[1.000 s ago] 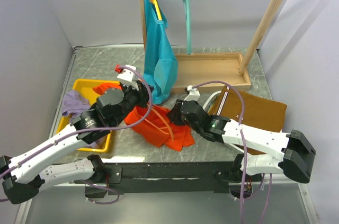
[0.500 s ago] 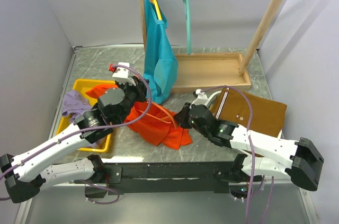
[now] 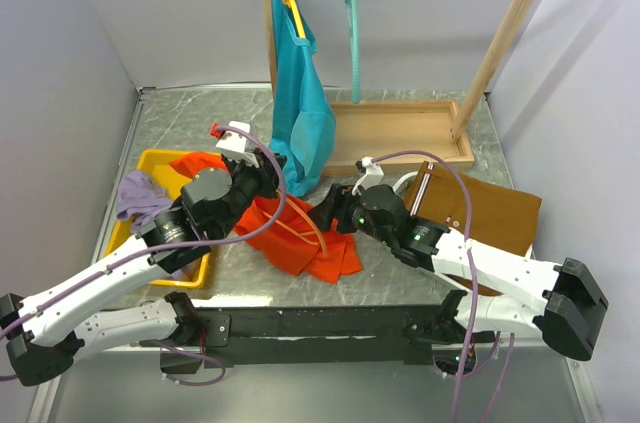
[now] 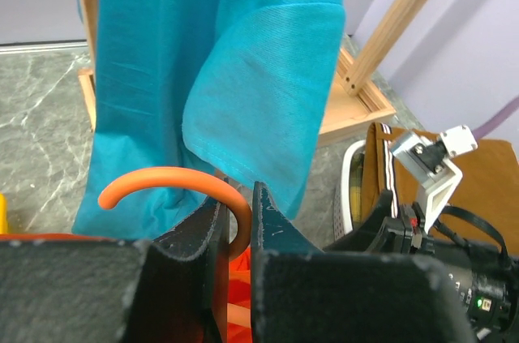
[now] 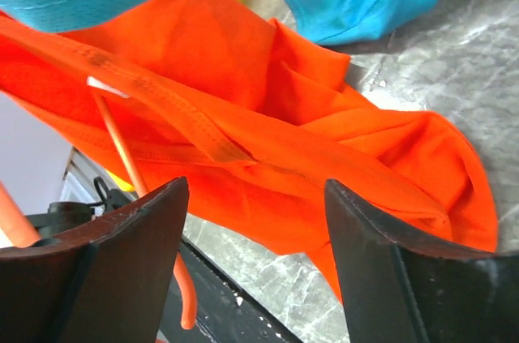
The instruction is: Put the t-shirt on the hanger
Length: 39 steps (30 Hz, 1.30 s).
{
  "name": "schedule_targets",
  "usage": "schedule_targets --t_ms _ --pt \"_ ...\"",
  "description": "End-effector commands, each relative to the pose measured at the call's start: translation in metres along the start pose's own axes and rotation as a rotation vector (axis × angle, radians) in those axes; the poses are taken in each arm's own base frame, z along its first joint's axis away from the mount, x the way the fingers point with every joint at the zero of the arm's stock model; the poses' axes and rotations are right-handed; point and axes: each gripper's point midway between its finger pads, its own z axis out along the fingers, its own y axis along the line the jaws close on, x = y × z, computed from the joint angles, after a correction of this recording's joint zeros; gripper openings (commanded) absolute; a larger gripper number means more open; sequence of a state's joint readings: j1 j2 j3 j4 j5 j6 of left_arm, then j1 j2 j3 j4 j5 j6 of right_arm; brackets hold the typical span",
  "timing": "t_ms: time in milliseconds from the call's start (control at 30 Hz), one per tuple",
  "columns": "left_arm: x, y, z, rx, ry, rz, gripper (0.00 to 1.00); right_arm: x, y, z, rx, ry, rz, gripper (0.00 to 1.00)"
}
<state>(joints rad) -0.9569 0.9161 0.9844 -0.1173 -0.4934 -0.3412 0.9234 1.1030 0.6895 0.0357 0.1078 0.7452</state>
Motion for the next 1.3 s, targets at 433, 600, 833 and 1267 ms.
schedule_targets --t_ms 433,600,833,1267 --pt "-0.017 -0.015 -0.009 0.100 -0.040 0.011 0.01 -0.019 0.023 0.037 0.066 -0.034 -0.109 0.73" --pt "-0.023 -0.007 -0.012 0.059 -0.067 -0.003 0.01 -0.014 0.003 0.034 0.172 -0.035 -0.115 0.37" --pt "-0.033 0.010 -0.008 -0.042 -0.131 -0.050 0.01 -0.001 -0.021 0.019 0.225 -0.017 -0.110 0.03" --pt "-0.032 0.055 -0.003 -0.339 -0.190 -0.108 0.01 0.004 -0.039 -0.017 0.227 -0.031 -0.094 0.00"
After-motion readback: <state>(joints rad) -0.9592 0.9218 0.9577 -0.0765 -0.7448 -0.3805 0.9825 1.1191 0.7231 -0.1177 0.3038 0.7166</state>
